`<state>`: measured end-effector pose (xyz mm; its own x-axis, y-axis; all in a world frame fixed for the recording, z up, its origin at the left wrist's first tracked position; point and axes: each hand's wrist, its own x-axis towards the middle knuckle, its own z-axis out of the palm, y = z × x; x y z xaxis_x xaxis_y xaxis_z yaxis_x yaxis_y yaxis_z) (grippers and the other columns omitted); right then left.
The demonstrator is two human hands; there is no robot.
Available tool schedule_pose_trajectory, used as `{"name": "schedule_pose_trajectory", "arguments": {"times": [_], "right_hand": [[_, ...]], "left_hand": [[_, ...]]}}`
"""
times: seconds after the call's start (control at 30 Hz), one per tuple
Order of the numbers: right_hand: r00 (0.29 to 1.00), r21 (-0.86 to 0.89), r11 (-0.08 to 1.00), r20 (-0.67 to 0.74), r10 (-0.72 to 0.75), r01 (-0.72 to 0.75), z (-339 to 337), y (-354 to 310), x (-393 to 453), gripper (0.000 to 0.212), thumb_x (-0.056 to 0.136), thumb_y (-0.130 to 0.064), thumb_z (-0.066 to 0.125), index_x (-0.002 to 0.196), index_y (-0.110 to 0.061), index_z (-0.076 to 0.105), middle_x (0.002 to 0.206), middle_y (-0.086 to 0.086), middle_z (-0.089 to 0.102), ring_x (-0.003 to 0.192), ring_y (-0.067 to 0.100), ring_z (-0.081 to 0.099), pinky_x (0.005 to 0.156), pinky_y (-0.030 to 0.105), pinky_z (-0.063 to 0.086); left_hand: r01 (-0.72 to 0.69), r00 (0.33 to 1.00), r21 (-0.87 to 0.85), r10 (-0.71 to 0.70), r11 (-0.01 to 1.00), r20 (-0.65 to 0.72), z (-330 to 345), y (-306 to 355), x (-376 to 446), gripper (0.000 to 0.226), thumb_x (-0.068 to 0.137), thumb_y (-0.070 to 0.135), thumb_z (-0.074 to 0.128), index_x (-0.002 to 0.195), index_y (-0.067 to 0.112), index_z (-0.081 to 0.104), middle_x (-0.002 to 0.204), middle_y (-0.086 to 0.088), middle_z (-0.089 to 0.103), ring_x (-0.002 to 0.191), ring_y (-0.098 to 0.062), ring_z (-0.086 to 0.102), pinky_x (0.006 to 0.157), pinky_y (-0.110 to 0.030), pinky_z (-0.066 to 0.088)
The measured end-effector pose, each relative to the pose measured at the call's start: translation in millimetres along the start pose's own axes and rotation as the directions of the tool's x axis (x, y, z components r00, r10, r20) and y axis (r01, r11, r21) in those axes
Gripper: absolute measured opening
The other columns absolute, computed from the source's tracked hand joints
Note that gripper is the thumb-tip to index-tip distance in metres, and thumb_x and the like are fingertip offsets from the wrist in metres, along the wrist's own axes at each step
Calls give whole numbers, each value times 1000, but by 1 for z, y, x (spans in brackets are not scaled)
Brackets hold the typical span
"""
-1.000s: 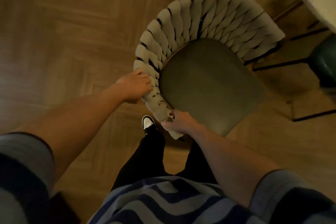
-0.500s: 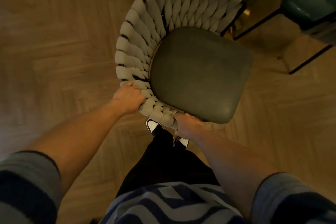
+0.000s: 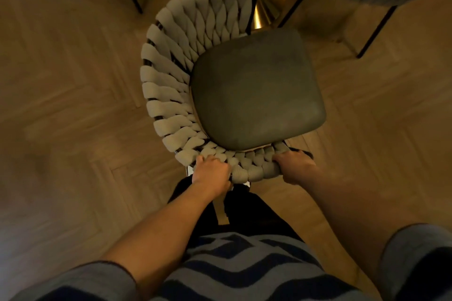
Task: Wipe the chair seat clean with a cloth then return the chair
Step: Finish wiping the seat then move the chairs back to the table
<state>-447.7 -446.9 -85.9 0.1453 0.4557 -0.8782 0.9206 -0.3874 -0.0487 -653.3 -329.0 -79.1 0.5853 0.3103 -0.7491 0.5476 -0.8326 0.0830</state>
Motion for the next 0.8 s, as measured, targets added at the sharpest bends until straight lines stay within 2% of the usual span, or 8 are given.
{"name": "schedule_pose_trajectory", "arguments": {"times": [0.1, 0.17, 0.27, 0.43, 0.53, 0.67, 0.73, 0.8], "right_hand": [[999, -18, 999, 3, 42, -42, -3, -17, -2, 42, 91, -23, 62, 132, -21, 53, 133, 6, 59, 126, 30, 56, 105, 46, 41], [999, 8, 999, 12, 46, -46, -9, -41, 0, 50, 89, -33, 67, 135, -22, 50, 135, 6, 56, 128, 30, 53, 104, 44, 41], [998, 213, 977, 53, -15, 3, -13, -91, 14, 70, 80, -45, 76, 139, -21, 46, 137, 8, 55, 126, 31, 53, 101, 45, 48], [999, 499, 867, 25, -41, 23, -22, -182, 44, 75, 81, -52, 75, 140, -20, 41, 137, 11, 54, 126, 35, 52, 99, 47, 50], [1000, 566, 824, -3, 28, -21, -33, -225, 62, 78, 83, -55, 73, 142, -20, 37, 139, 11, 53, 125, 36, 54, 99, 48, 50], [991, 595, 798, -13, 130, -97, -44, -251, 71, 65, 86, -44, 69, 139, -23, 37, 137, 7, 53, 125, 37, 52, 100, 51, 47], [987, 605, 786, 2, 159, -128, -44, -253, 73, 63, 85, -35, 69, 139, -24, 39, 134, 6, 56, 122, 36, 53, 100, 51, 47], [983, 604, 784, 1, 182, -146, -43, -254, 74, 61, 84, -30, 68, 139, -25, 40, 131, 6, 58, 120, 36, 55, 98, 50, 48]], "left_hand": [[-146, 986, -63, 151, 987, 76, -6, -30, 5, 51, 86, 54, 57, 132, 33, 52, 122, -3, 58, 116, -26, 50, 98, -44, 39], [-219, 965, -47, 224, 975, 135, -17, -60, 11, 59, 83, 58, 59, 135, 35, 49, 127, -2, 57, 115, -26, 53, 94, -43, 45], [-288, 942, 112, 260, 951, 212, -43, -114, 25, 71, 78, 68, 60, 138, 32, 47, 130, 1, 56, 116, -25, 52, 95, -41, 43], [-403, 908, 445, 291, 800, 300, -89, -200, 60, 87, 71, 79, 56, 143, 33, 41, 138, 2, 50, 126, -24, 44, 110, -48, 25], [-442, 895, 579, 301, 685, 328, -120, -236, 84, 85, 74, 71, 61, 147, 36, 34, 144, 4, 44, 136, -24, 34, 116, -54, 11], [-432, 900, 724, 311, 537, 307, -152, -268, 118, 81, 79, 55, 67, 148, 35, 31, 146, 2, 41, 140, -27, 29, 116, -58, 5], [-407, 906, 770, 326, 492, 270, -158, -275, 131, 73, 79, 47, 70, 144, 38, 37, 143, 0, 44, 138, -28, 32, 116, -58, 9], [-400, 897, 799, 372, 449, 240, -159, -280, 136, 58, 81, 40, 69, 134, 40, 47, 131, 2, 54, 128, -26, 41, 109, -52, 23]]}}
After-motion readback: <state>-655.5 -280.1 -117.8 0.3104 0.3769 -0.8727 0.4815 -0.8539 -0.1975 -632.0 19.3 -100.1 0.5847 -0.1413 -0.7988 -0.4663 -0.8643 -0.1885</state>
